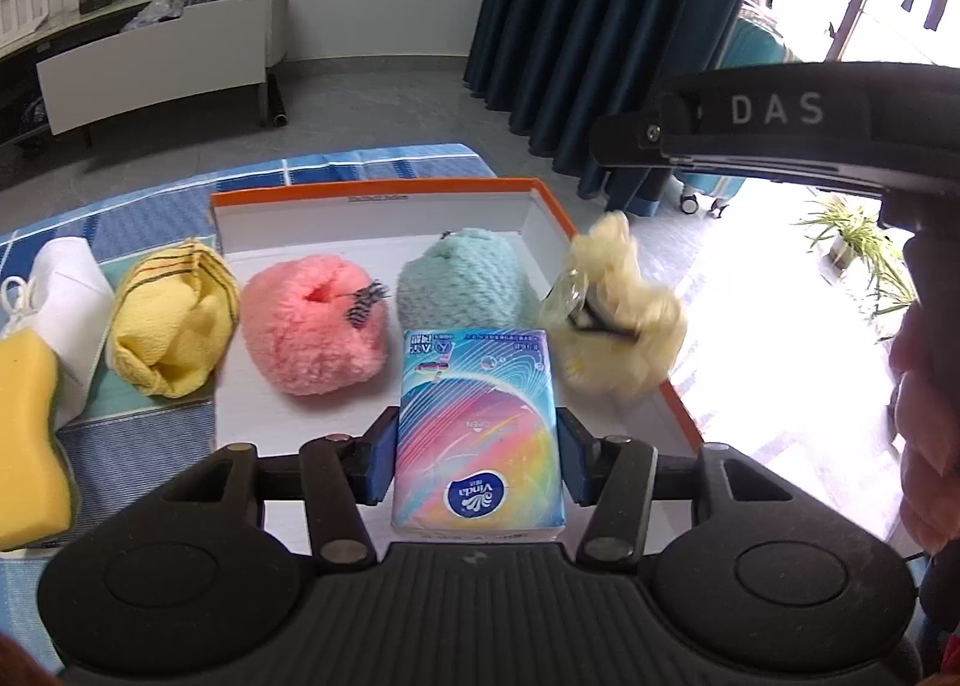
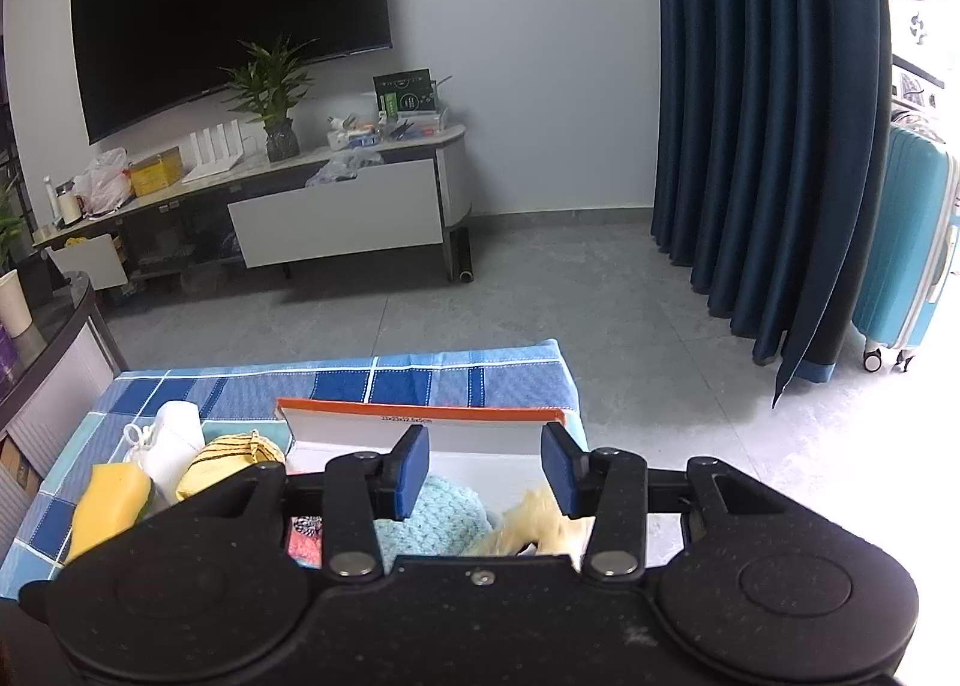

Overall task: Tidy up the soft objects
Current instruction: 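Lower tissue pack into box and open left tool while right tool releases glove there, then move left tool to yellow sponge and close on it while right tool moves toward yellow-orange cloth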

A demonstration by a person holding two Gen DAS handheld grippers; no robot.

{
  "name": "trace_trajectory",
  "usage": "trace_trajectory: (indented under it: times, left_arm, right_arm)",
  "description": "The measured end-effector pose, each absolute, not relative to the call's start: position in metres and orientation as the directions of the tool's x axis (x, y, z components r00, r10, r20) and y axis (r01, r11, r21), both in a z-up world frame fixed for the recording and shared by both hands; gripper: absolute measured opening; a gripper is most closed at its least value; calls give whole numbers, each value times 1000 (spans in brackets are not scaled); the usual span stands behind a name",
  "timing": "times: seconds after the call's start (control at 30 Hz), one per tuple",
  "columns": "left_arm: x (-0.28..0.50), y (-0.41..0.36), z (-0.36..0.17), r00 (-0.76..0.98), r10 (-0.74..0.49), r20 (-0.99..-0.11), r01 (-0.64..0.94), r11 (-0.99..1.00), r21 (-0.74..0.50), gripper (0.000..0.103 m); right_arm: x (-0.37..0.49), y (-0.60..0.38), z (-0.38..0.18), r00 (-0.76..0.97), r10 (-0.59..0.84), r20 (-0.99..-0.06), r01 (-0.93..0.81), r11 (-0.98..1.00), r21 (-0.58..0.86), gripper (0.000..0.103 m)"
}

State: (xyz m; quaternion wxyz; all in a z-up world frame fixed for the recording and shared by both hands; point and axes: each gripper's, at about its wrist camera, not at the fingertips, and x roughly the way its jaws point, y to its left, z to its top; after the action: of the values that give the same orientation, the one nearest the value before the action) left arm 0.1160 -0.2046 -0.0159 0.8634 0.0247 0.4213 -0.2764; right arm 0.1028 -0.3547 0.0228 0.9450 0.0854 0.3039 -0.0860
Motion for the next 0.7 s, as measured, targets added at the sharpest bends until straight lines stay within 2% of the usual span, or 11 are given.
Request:
trace_trajectory:
  times: [0.07,0.1,0.17,0.37,0.5,0.7]
  left_arm:
    - [114,-206,-14,487,-478,-731,512,834,-205,56]
    - [113,-207,-12,490,-482,-726,514,833,-206,67]
    - [110,-206,-10,503,-481,-718,516,834,-197,76]
    - [106,-195,-3,532,-440,-723,478,861,-172,76]
    - [104,-185,2,565,-381,-731,431,893,-132,83]
    - [100,-164,11,605,-312,-733,365,926,-94,90]
  right_arm:
    - [97,-355,26,807,-112,-580,215,970,112,54]
    - [94,-355,28,810,-112,-576,217,969,116,54]
    - [88,-354,31,816,-110,-567,220,967,128,55]
    - [74,-346,36,822,-99,-561,208,969,135,56]
    - [68,-338,35,819,-98,-566,210,968,135,61]
    - [61,-327,30,806,-98,-583,216,967,136,63]
